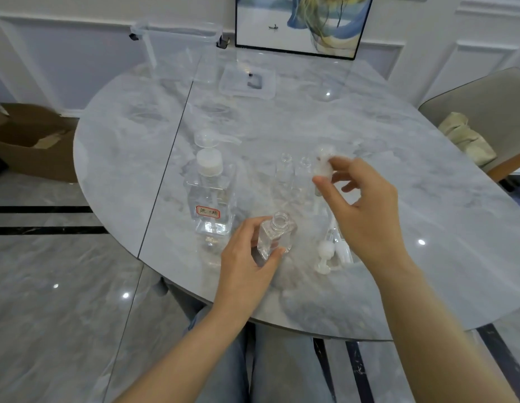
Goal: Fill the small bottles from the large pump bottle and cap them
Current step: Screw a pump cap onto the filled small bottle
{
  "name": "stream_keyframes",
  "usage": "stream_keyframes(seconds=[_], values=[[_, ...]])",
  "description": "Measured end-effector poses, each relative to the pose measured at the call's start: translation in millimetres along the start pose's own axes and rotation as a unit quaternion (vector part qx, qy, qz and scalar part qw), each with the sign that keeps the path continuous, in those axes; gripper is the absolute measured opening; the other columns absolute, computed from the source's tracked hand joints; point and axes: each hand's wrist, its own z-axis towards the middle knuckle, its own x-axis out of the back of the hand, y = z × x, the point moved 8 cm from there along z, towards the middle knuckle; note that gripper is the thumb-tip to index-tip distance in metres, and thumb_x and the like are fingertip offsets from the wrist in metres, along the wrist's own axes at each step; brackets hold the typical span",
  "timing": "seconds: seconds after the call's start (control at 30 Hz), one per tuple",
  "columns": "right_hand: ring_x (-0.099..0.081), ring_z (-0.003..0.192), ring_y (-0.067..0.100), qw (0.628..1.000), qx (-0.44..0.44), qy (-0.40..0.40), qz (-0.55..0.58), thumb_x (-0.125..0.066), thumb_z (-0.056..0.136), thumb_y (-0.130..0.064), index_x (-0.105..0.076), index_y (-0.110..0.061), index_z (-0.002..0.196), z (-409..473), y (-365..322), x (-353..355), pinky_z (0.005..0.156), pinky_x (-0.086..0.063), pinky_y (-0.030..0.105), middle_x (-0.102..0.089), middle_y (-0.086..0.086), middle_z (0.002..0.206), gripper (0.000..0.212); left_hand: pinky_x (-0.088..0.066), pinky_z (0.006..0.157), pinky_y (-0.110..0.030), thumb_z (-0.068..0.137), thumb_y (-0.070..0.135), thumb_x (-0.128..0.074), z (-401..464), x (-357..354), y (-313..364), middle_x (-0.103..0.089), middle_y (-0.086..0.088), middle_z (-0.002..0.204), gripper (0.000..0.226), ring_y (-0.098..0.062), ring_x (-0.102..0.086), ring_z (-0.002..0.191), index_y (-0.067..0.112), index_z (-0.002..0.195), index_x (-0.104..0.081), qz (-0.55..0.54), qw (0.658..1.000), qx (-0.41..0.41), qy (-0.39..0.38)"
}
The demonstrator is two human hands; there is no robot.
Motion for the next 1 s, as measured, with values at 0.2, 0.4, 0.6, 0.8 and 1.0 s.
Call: stream_keyframes(seconds=[0.2, 0.4, 0.6, 0.8, 1.0], values=[[-0.07, 0.099, 0.021, 0.975, -0.086, 0.061, 0.196, -0.072, 0.096, -0.024, -0.07, -0.02, 0.117, -2.5, -9.7, 5.0, 0.095, -0.056, 0.036, -0.075, -0.006, 0.109, 0.021, -0.055, 0.096, -0.04, 0.085, 0.014, -0.081, -0.2, -0.1, 0.0, -0.068, 0.011, 0.112, 0.042, -0.018, -0.066, 0.106, 0.035, 0.116, -0.061, -0.008, 1.0, 0.002, -0.002], [-0.072, 0.098, 0.023, 0.969, -0.106, 0.037, 0.22, -0.072, 0.095, -0.024, -0.07, -0.015, 0.121, -9.0, -14.7, -5.3, 0.095, -0.058, 0.037, -0.076, -0.002, 0.107, 0.027, -0.055, 0.097, -0.037, 0.086, 0.014, -0.081, -0.1, -0.7, 1.8, -0.068, 0.012, 0.115, 0.042, -0.014, -0.066, 0.109, 0.031, 0.119, -0.062, -0.009, 1.0, -0.003, -0.006], [-0.073, 0.092, 0.014, 0.973, -0.097, 0.033, 0.205, -0.077, 0.089, -0.026, -0.068, -0.032, 0.108, -15.9, -16.6, -12.2, 0.089, -0.058, 0.03, -0.076, -0.001, 0.103, 0.021, -0.055, 0.097, -0.035, 0.087, 0.014, -0.08, -0.4, -0.5, 4.6, -0.068, 0.013, 0.115, 0.04, -0.012, -0.066, 0.11, 0.031, 0.118, -0.061, -0.012, 1.0, -0.009, -0.008], [-0.072, 0.098, 0.022, 0.973, -0.048, 0.065, 0.216, -0.075, 0.092, -0.02, -0.07, -0.012, 0.118, -13.3, -22.1, -2.9, 0.092, -0.057, 0.035, -0.074, 0.002, 0.113, 0.027, -0.055, 0.095, -0.034, 0.086, 0.014, -0.081, -0.3, 0.0, 4.7, -0.068, 0.016, 0.113, 0.041, -0.012, -0.066, 0.107, 0.034, 0.116, -0.061, -0.009, 1.0, -0.007, -0.004], [-0.071, 0.096, 0.022, 0.979, -0.037, 0.047, 0.193, -0.078, 0.091, -0.017, -0.07, -0.012, 0.114, -18.1, -12.4, -12.4, 0.091, -0.058, 0.041, -0.075, 0.001, 0.11, 0.024, -0.055, 0.096, -0.036, 0.087, 0.014, -0.08, -0.3, 0.0, 4.7, -0.068, 0.014, 0.114, 0.041, -0.012, -0.067, 0.108, 0.033, 0.117, -0.061, -0.013, 1.0, -0.007, -0.006]])
